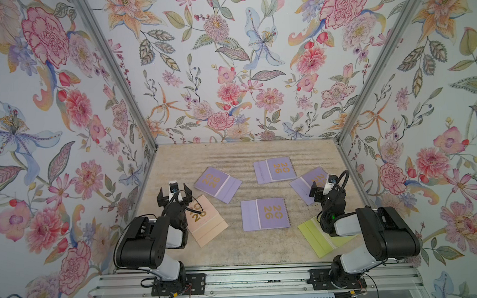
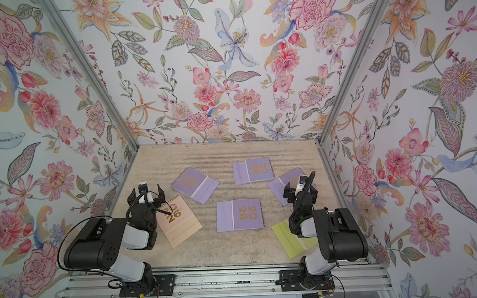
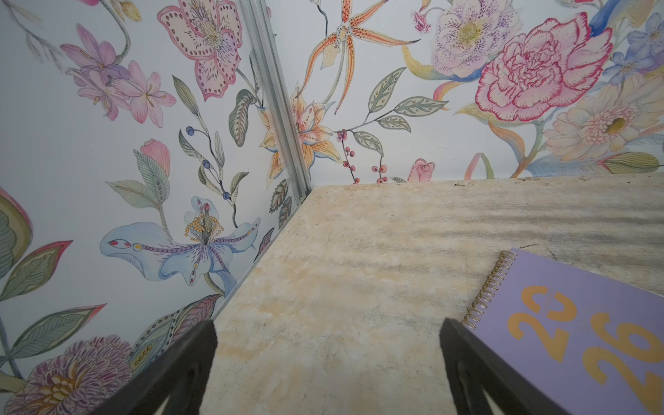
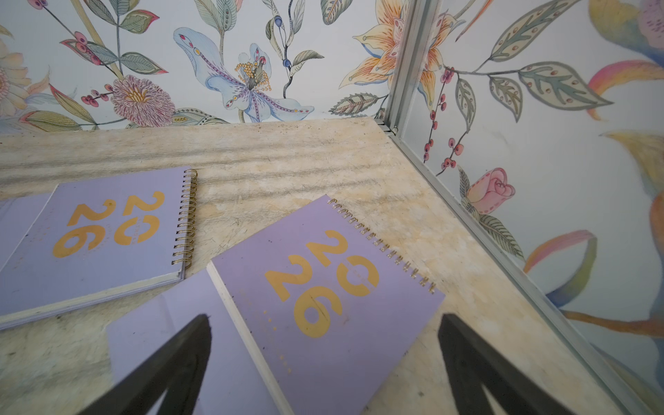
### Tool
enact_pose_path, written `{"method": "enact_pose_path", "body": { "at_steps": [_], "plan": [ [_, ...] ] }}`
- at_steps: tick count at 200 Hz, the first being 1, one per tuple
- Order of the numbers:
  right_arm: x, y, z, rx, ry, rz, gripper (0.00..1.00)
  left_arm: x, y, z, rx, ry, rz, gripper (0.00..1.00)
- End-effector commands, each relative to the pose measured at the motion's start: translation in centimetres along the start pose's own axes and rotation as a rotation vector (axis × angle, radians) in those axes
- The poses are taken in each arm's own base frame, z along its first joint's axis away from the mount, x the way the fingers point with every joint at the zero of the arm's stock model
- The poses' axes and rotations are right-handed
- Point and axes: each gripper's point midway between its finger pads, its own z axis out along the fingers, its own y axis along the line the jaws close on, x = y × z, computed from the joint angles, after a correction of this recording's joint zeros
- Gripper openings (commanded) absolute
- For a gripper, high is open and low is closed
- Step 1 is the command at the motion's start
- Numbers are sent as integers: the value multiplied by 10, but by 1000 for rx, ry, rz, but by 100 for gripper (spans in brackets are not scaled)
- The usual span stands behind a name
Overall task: Stack the calendars
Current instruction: Adjust the calendar at the center of the board.
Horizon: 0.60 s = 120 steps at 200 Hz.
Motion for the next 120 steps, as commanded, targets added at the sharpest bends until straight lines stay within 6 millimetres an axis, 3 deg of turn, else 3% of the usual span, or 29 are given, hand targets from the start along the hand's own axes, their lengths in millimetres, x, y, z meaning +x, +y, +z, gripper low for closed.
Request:
{"method": "enact_pose_path", "body": {
  "at_steps": [1,87,120],
  "plan": [
    [-8,0,2,3,-20,-7,99,-9,-1,3,6,-25,-5,100],
    [-8,0,2,1,-23,-8,99,-7,-3,6,40,-20,-15,100],
    [-35,12,-9,-3,41,-66,99,-20,1,2,12,-29,-5,100]
  ]
}}
